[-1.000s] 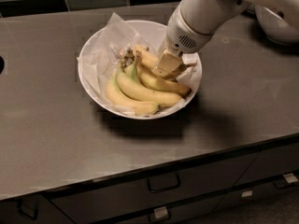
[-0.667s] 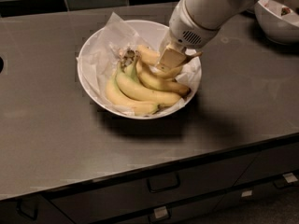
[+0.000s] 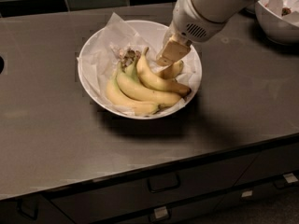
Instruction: Pick banana from white bowl
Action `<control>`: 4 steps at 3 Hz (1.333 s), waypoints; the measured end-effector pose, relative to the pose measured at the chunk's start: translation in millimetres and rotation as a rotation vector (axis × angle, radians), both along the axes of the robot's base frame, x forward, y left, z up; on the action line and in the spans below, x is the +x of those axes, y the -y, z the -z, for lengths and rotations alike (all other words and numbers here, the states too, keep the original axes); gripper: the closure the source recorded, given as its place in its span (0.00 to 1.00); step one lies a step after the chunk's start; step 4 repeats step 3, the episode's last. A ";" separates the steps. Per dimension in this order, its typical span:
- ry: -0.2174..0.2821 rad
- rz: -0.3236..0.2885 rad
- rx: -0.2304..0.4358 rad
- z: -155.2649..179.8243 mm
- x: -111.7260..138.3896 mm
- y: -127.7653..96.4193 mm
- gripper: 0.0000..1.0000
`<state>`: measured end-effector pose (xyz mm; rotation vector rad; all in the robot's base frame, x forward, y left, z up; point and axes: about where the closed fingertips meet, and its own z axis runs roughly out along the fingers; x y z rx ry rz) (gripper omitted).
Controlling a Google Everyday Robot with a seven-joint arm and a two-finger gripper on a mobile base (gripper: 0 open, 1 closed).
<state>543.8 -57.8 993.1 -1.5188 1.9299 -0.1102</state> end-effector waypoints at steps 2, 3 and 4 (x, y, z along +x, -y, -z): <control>0.115 -0.065 0.019 -39.8 -18.8 -18.5 1.00; 0.118 -0.067 0.019 -41.2 -19.4 -19.0 1.00; 0.118 -0.067 0.019 -41.2 -19.4 -19.0 1.00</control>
Offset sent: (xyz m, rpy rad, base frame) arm -0.0284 0.0301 0.0576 0.0361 -0.1728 0.1162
